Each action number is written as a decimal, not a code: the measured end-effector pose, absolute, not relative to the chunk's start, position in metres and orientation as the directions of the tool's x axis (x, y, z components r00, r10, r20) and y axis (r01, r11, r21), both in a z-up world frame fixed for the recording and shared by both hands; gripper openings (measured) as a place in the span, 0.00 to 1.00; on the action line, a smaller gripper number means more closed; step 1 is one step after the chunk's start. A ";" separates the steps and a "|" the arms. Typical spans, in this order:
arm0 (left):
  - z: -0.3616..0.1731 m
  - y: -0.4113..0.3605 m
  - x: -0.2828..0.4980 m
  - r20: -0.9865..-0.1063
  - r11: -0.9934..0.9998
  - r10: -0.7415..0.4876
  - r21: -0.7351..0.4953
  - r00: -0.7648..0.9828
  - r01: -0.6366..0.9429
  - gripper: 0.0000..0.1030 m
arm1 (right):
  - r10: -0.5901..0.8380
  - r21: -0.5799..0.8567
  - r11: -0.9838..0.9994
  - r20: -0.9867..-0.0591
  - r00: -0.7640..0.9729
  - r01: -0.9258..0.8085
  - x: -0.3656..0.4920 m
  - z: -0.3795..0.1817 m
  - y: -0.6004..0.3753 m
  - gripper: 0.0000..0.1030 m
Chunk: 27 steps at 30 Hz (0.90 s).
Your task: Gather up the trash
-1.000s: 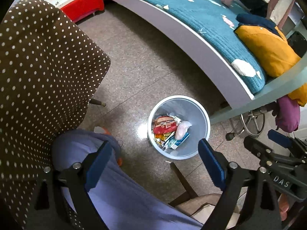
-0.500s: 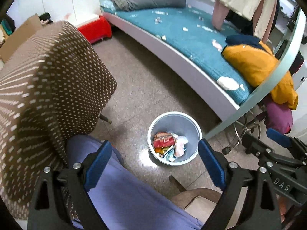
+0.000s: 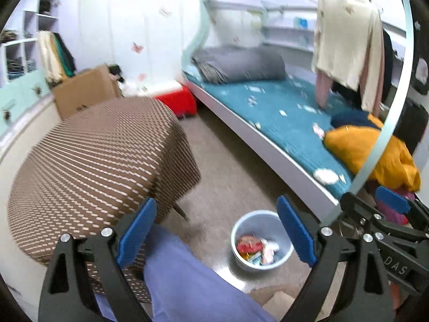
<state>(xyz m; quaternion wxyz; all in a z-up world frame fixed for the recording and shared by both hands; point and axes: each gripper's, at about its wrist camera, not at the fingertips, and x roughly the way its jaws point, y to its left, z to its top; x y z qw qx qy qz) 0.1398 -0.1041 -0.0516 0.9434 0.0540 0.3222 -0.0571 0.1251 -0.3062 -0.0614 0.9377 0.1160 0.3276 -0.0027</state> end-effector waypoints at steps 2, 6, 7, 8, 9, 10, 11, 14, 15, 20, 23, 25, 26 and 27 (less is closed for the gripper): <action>-0.041 -0.101 0.131 -0.583 0.992 -0.050 0.066 0.811 0.109 0.87 | 0.095 0.218 0.975 -0.580 0.809 0.042 0.121 -0.049 -0.302 0.79; -0.026 -0.093 0.118 -0.543 0.997 -0.019 0.047 0.840 0.053 0.88 | 0.129 0.210 0.977 -0.522 0.843 -0.019 0.114 -0.032 -0.296 0.79; -0.023 -0.090 0.115 -0.535 0.999 -0.018 0.033 0.845 0.043 0.88 | 0.136 0.210 0.977 -0.513 0.847 -0.029 0.113 -0.029 -0.295 0.79; -0.020 -0.088 0.112 -0.527 0.999 -0.017 0.023 0.850 0.033 0.88 | 0.143 0.210 0.977 -0.504 0.852 -0.040 0.112 -0.027 -0.294 0.79; -0.018 -0.087 0.111 -0.520 0.999 -0.012 0.021 0.854 0.026 0.88 | 0.149 0.210 0.976 -0.494 0.857 -0.049 0.111 -0.025 -0.294 0.79; -0.017 -0.086 0.110 -0.515 1.000 -0.008 0.022 0.857 0.022 0.88 | 0.151 0.210 0.976 -0.490 0.859 -0.052 0.110 -0.024 -0.294 0.79; -0.016 -0.086 0.108 -0.509 1.000 -0.004 0.022 0.861 0.018 0.88 | 0.154 0.211 0.976 -0.485 0.861 -0.056 0.110 -0.023 -0.293 0.79; -0.014 -0.082 0.103 -0.505 1.000 -0.002 0.017 0.863 0.013 0.88 | 0.157 0.210 0.976 -0.478 0.864 -0.061 0.108 -0.021 -0.293 0.79; -0.014 -0.082 0.103 -0.505 1.000 -0.005 0.013 0.863 0.014 0.88 | 0.157 0.209 0.976 -0.477 0.865 -0.062 0.107 -0.021 -0.296 0.79; -0.018 -0.078 0.101 -0.513 1.000 -0.009 0.005 0.859 0.014 0.88 | 0.136 0.185 0.981 -0.474 0.870 -0.053 0.103 -0.025 -0.293 0.79; -0.020 -0.077 0.101 -0.523 1.000 -0.011 0.001 0.852 0.013 0.88 | 0.138 0.185 0.981 -0.476 0.868 -0.054 0.102 -0.026 -0.295 0.79; -0.021 -0.075 0.101 -0.522 1.000 -0.009 0.002 0.853 0.012 0.88 | 0.139 0.185 0.981 -0.477 0.868 -0.055 0.102 -0.026 -0.295 0.79; -0.021 -0.074 0.100 -0.522 1.000 -0.008 0.002 0.853 0.011 0.88 | 0.137 0.183 0.982 -0.477 0.868 -0.054 0.102 -0.026 -0.295 0.79; -0.021 -0.075 0.100 -0.523 1.000 -0.006 0.003 0.852 0.009 0.88 | 0.137 0.182 0.982 -0.477 0.868 -0.055 0.102 -0.026 -0.296 0.79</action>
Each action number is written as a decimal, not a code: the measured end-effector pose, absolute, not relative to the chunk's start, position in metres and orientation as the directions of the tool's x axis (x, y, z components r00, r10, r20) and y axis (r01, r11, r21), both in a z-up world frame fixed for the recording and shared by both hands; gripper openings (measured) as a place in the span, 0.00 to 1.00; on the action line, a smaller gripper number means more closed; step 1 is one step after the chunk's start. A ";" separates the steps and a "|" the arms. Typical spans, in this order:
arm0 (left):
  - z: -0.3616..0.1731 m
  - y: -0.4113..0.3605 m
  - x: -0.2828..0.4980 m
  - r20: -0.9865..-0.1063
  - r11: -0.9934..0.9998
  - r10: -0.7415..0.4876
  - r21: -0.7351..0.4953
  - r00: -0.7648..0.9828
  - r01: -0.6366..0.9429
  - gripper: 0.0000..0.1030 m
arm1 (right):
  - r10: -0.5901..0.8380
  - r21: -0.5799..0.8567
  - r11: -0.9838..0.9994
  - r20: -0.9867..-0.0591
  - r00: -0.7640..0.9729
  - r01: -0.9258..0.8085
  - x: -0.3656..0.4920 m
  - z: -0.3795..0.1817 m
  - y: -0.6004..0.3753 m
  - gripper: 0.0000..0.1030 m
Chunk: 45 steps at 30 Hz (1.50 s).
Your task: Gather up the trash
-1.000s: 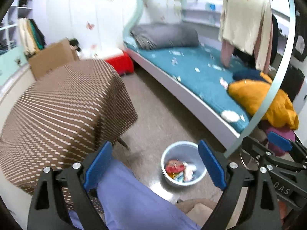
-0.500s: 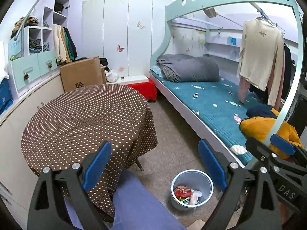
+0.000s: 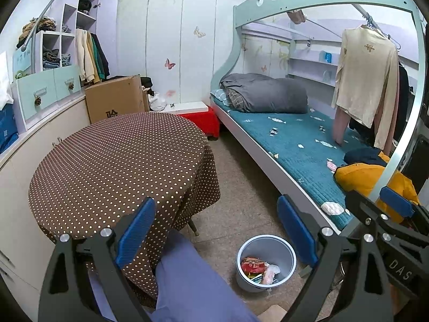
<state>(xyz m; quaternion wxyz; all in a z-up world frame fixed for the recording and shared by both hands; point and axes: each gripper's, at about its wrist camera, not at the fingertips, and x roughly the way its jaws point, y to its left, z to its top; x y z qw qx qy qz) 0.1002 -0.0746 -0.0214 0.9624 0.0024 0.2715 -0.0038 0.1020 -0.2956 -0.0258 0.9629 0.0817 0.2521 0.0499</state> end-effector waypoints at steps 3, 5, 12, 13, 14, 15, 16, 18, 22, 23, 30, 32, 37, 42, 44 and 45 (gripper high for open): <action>-0.021 -0.072 0.099 -0.519 1.000 -0.006 0.001 0.855 0.007 0.88 | 0.137 0.178 0.982 -0.474 0.870 -0.057 0.100 -0.025 -0.295 0.79; -0.020 -0.071 0.098 -0.515 1.000 -0.003 0.001 0.857 0.005 0.88 | 0.135 0.174 0.983 -0.470 0.872 -0.059 0.100 -0.023 -0.294 0.79; -0.018 -0.069 0.094 -0.507 1.000 0.009 -0.001 0.862 -0.011 0.88 | 0.130 0.159 0.985 -0.462 0.877 -0.062 0.098 -0.019 -0.290 0.79; -0.018 -0.069 0.093 -0.505 1.000 0.011 0.001 0.863 -0.012 0.88 | 0.130 0.157 0.986 -0.461 0.878 -0.063 0.097 -0.019 -0.289 0.79; -0.018 -0.069 0.093 -0.504 1.000 0.012 0.002 0.864 -0.013 0.88 | 0.130 0.157 0.986 -0.460 0.878 -0.063 0.097 -0.019 -0.289 0.79; -0.018 -0.068 0.092 -0.504 1.000 0.013 0.001 0.863 -0.015 0.88 | 0.129 0.156 0.986 -0.460 0.878 -0.063 0.098 -0.019 -0.289 0.79; -0.018 -0.068 0.092 -0.505 1.000 0.014 0.000 0.863 -0.016 0.88 | 0.128 0.155 0.986 -0.461 0.878 -0.063 0.098 -0.019 -0.289 0.79; -0.018 -0.068 0.092 -0.506 1.000 0.015 -0.001 0.862 -0.017 0.88 | 0.131 0.157 0.985 -0.460 0.878 -0.064 0.097 -0.019 -0.289 0.79; -0.018 -0.067 0.092 -0.508 1.000 0.018 0.000 0.861 -0.022 0.88 | 0.129 0.156 0.986 -0.461 0.878 -0.063 0.097 -0.019 -0.289 0.79; -0.018 -0.067 0.092 -0.508 1.000 0.019 -0.001 0.861 -0.022 0.88 | 0.129 0.156 0.986 -0.462 0.878 -0.063 0.097 -0.019 -0.289 0.79; -0.018 -0.064 0.092 -0.511 1.000 0.017 -0.003 0.860 -0.022 0.88 | 0.130 0.157 0.986 -0.460 0.878 -0.063 0.097 -0.019 -0.288 0.79; -0.018 -0.063 0.092 -0.511 1.000 0.017 -0.003 0.860 -0.022 0.88 | 0.130 0.156 0.986 -0.461 0.878 -0.064 0.097 -0.019 -0.289 0.79; -0.018 -0.062 0.091 -0.509 1.000 0.020 -0.002 0.861 -0.025 0.88 | 0.129 0.152 0.986 -0.458 0.880 -0.065 0.097 -0.018 -0.288 0.79; -0.018 -0.062 0.091 -0.509 1.000 0.021 -0.002 0.861 -0.026 0.88 | 0.127 0.149 0.987 -0.458 0.880 -0.065 0.097 -0.018 -0.287 0.79; -0.017 -0.061 0.091 -0.510 1.000 0.023 -0.001 0.860 -0.028 0.88 | 0.127 0.148 0.987 -0.458 0.880 -0.065 0.096 -0.018 -0.286 0.79; -0.017 -0.060 0.091 -0.512 1.000 0.022 -0.002 0.859 -0.027 0.88 | 0.127 0.148 0.987 -0.459 0.879 -0.066 0.097 -0.018 -0.286 0.79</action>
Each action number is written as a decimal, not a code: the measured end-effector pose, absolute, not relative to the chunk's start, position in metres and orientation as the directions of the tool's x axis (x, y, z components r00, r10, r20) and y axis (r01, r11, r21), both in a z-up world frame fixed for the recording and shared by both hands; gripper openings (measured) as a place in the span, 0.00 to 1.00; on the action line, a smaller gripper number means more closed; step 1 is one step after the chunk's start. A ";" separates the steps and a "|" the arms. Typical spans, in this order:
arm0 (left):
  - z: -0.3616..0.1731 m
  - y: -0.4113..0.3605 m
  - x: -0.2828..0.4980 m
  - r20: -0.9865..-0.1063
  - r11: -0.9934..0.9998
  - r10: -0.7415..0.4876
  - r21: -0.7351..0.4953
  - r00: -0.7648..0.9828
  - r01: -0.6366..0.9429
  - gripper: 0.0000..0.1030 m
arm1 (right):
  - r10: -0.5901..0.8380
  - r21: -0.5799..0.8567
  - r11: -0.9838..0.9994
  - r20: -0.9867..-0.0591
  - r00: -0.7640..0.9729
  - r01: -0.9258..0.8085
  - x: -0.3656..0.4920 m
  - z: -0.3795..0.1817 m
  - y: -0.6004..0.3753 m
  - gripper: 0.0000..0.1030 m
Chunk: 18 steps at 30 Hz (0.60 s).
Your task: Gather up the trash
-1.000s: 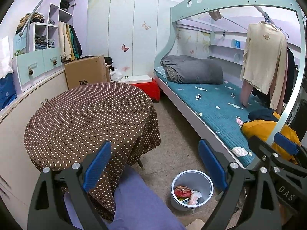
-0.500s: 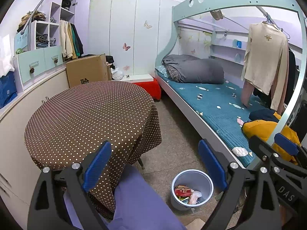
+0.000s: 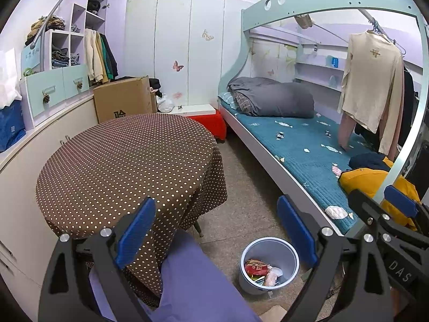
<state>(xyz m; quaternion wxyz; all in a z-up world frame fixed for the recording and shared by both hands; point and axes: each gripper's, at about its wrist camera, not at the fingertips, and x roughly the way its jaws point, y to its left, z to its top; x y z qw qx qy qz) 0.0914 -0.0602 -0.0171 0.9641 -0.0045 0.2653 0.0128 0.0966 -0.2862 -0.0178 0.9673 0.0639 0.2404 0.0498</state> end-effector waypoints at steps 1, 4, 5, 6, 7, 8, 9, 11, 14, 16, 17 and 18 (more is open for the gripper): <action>-0.017 -0.059 0.092 -0.514 1.000 0.023 -0.002 0.857 -0.028 0.88 | 0.128 0.148 0.987 -0.458 0.880 -0.066 0.096 -0.018 -0.286 0.79; -0.017 -0.058 0.090 -0.513 1.000 0.027 0.002 0.858 -0.031 0.88 | 0.129 0.151 0.986 -0.457 0.880 -0.066 0.096 -0.018 -0.287 0.79; -0.017 -0.059 0.090 -0.512 0.999 0.029 0.003 0.858 -0.032 0.88 | 0.130 0.152 0.986 -0.457 0.880 -0.067 0.097 -0.018 -0.286 0.79; -0.016 -0.060 0.091 -0.512 0.999 0.032 0.005 0.859 -0.034 0.88 | 0.132 0.153 0.986 -0.458 0.879 -0.068 0.097 -0.018 -0.287 0.79; -0.016 -0.060 0.091 -0.511 0.999 0.034 0.007 0.859 -0.035 0.88 | 0.132 0.154 0.986 -0.459 0.879 -0.068 0.097 -0.018 -0.287 0.79; -0.016 -0.059 0.091 -0.510 0.999 0.039 0.010 0.860 -0.039 0.88 | 0.132 0.155 0.986 -0.460 0.878 -0.067 0.097 -0.018 -0.287 0.79; -0.016 -0.059 0.090 -0.506 0.999 0.045 0.015 0.861 -0.043 0.88 | 0.133 0.155 0.985 -0.460 0.878 -0.068 0.097 -0.019 -0.287 0.79; -0.016 -0.059 0.090 -0.502 0.999 0.049 0.021 0.863 -0.045 0.88 | 0.133 0.155 0.986 -0.460 0.878 -0.068 0.097 -0.018 -0.287 0.79; -0.016 -0.061 0.090 -0.502 0.999 0.050 0.020 0.864 -0.046 0.88 | 0.131 0.152 0.986 -0.458 0.879 -0.068 0.097 -0.019 -0.288 0.79; -0.016 -0.061 0.089 -0.493 0.999 0.047 0.021 0.869 -0.042 0.88 | 0.136 0.155 0.985 -0.456 0.879 -0.072 0.097 -0.019 -0.288 0.79; -0.015 -0.061 0.089 -0.490 0.999 0.046 0.022 0.870 -0.040 0.88 | 0.137 0.156 0.985 -0.456 0.879 -0.073 0.097 -0.020 -0.288 0.79; -0.016 -0.064 0.089 -0.493 0.999 0.045 0.021 0.869 -0.040 0.88 | 0.135 0.155 0.985 -0.456 0.879 -0.071 0.097 -0.020 -0.289 0.79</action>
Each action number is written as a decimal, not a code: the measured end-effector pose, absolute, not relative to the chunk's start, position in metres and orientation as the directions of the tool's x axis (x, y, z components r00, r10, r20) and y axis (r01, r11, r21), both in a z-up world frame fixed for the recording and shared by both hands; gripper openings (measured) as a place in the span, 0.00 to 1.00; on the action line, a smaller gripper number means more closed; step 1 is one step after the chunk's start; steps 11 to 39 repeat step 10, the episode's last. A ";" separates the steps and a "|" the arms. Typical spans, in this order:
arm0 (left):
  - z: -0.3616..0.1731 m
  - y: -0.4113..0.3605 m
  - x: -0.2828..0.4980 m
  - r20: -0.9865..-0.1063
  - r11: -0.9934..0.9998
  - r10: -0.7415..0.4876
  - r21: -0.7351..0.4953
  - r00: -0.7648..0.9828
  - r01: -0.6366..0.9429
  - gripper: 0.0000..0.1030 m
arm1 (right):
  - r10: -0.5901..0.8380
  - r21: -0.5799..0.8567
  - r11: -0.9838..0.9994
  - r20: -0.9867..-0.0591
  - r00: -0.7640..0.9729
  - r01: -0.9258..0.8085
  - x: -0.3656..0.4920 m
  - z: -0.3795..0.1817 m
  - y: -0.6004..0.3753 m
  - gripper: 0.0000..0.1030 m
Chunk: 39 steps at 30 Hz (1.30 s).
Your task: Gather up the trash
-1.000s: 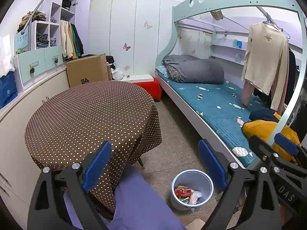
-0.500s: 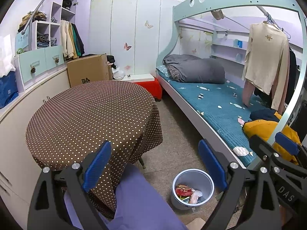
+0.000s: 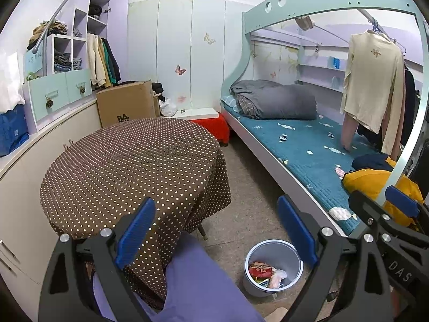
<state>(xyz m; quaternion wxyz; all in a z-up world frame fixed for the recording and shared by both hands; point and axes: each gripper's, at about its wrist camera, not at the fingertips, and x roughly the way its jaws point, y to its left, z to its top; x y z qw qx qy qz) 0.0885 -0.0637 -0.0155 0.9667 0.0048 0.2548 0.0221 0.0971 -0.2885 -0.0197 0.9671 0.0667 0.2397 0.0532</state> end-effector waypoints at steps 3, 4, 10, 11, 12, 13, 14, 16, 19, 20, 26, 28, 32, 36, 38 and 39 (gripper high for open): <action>-0.016 -0.065 0.089 -0.496 0.999 0.047 0.017 0.867 -0.045 0.88 | 0.132 0.154 0.986 -0.456 0.880 -0.068 0.097 -0.020 -0.289 0.79; -0.016 -0.066 0.089 -0.496 0.999 0.049 0.019 0.867 -0.046 0.88 | 0.133 0.155 0.986 -0.456 0.880 -0.069 0.097 -0.020 -0.289 0.79; -0.018 -0.063 0.100 -0.529 0.999 0.042 0.010 0.848 -0.043 0.88 | 0.131 0.162 0.985 -0.476 0.870 -0.060 0.104 -0.023 -0.287 0.81; -0.018 -0.063 0.100 -0.529 0.999 0.042 0.010 0.848 -0.043 0.88 | 0.131 0.162 0.985 -0.476 0.870 -0.060 0.104 -0.023 -0.287 0.81; -0.018 -0.063 0.100 -0.529 0.999 0.042 0.010 0.848 -0.043 0.88 | 0.131 0.162 0.985 -0.476 0.870 -0.060 0.104 -0.023 -0.287 0.81; -0.018 -0.063 0.100 -0.529 0.999 0.042 0.010 0.848 -0.043 0.88 | 0.131 0.162 0.985 -0.476 0.870 -0.060 0.104 -0.023 -0.287 0.81; -0.018 -0.063 0.100 -0.529 0.999 0.042 0.010 0.848 -0.043 0.88 | 0.131 0.162 0.985 -0.476 0.870 -0.060 0.104 -0.023 -0.287 0.81; -0.018 -0.063 0.100 -0.529 0.999 0.042 0.010 0.848 -0.043 0.88 | 0.131 0.162 0.985 -0.476 0.870 -0.060 0.104 -0.023 -0.287 0.81; -0.018 -0.063 0.100 -0.529 0.999 0.042 0.010 0.848 -0.043 0.88 | 0.131 0.162 0.985 -0.476 0.870 -0.060 0.104 -0.023 -0.287 0.81; -0.018 -0.063 0.100 -0.529 0.999 0.042 0.010 0.848 -0.043 0.88 | 0.131 0.162 0.985 -0.476 0.870 -0.060 0.104 -0.023 -0.287 0.81; -0.018 -0.063 0.100 -0.529 0.999 0.042 0.010 0.848 -0.043 0.88 | 0.131 0.162 0.985 -0.476 0.870 -0.060 0.104 -0.023 -0.287 0.81; -0.018 -0.063 0.100 -0.529 0.999 0.042 0.010 0.848 -0.043 0.88 | 0.131 0.162 0.985 -0.476 0.870 -0.060 0.104 -0.023 -0.287 0.81; -0.018 -0.063 0.100 -0.529 0.999 0.042 0.010 0.848 -0.043 0.88 | 0.131 0.162 0.985 -0.476 0.870 -0.060 0.104 -0.023 -0.287 0.81; -0.018 -0.063 0.100 -0.529 0.999 0.042 0.010 0.848 -0.043 0.88 | 0.131 0.162 0.985 -0.476 0.870 -0.060 0.104 -0.023 -0.287 0.81; -0.018 -0.063 0.100 -0.529 0.999 0.042 0.010 0.848 -0.043 0.88 | 0.131 0.162 0.985 -0.476 0.870 -0.060 0.104 -0.023 -0.287 0.81; -0.018 -0.063 0.100 -0.529 0.999 0.042 0.010 0.848 -0.043 0.88 | 0.131 0.162 0.985 -0.476 0.870 -0.060 0.104 -0.023 -0.287 0.81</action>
